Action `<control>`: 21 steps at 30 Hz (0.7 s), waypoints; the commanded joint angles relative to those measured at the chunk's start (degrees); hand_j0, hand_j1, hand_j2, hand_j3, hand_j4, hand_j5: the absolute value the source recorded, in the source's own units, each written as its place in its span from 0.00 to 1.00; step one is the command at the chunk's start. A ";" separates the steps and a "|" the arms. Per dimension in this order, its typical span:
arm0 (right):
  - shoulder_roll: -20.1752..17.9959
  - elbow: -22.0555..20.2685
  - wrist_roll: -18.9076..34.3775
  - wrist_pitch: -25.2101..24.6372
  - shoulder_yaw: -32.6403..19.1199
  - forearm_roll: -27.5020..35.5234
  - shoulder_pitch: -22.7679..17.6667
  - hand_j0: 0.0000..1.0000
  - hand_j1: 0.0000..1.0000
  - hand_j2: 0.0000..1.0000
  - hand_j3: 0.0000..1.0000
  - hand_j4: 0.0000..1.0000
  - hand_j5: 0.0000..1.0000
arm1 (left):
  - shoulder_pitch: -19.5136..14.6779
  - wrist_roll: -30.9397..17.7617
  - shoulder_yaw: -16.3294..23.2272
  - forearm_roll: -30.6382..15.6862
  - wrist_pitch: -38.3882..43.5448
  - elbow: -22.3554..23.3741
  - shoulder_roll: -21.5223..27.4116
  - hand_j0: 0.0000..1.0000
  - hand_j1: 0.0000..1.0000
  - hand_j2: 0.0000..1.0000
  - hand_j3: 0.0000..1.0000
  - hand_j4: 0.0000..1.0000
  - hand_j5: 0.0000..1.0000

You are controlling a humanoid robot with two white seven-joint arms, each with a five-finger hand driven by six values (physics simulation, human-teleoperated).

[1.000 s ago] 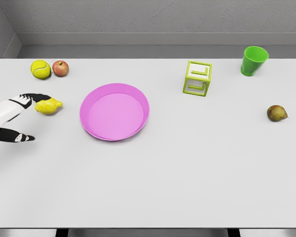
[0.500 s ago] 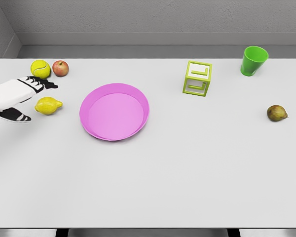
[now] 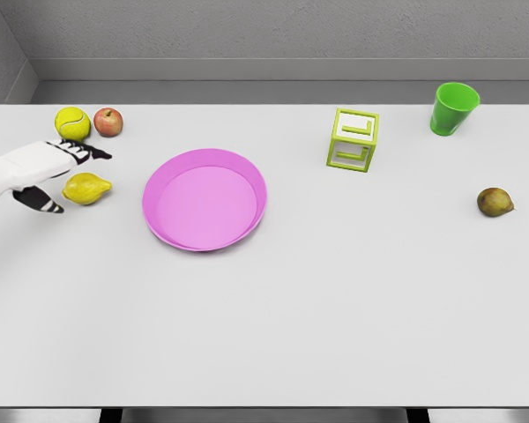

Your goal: Put the lemon on the plate with left arm

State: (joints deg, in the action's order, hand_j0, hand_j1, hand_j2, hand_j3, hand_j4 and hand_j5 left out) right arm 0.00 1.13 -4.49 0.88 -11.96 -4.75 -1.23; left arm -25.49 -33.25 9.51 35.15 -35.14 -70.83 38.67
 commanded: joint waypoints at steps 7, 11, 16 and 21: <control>0.00 -0.08 0.00 0.00 0.00 0.01 -0.09 1.00 1.00 1.00 1.00 1.00 1.00 | -1.32 0.03 2.09 2.03 0.14 1.66 -2.90 1.00 1.00 1.00 1.00 1.00 1.00; 0.00 0.01 0.00 0.00 0.00 0.01 -0.09 1.00 1.00 1.00 1.00 1.00 1.00 | -1.93 0.03 2.09 2.03 0.14 2.98 -2.55 1.00 1.00 1.00 1.00 1.00 1.00; 0.00 0.01 0.00 0.00 0.00 0.01 0.00 1.00 1.00 1.00 1.00 1.00 1.00 | -3.25 0.03 2.09 3.00 0.14 5.97 -2.81 1.00 1.00 1.00 1.00 1.00 1.00; 0.00 0.01 0.00 0.00 0.00 0.01 0.00 1.00 1.00 1.00 1.00 1.00 1.00 | -3.25 0.12 2.27 3.96 0.14 5.97 -2.90 1.00 1.00 1.00 1.00 1.00 1.00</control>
State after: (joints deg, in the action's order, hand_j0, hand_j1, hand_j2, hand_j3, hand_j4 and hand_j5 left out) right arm 0.00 1.12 -4.49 0.88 -11.95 -4.75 -1.23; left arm -28.74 -33.23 11.78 38.79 -35.15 -64.99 35.78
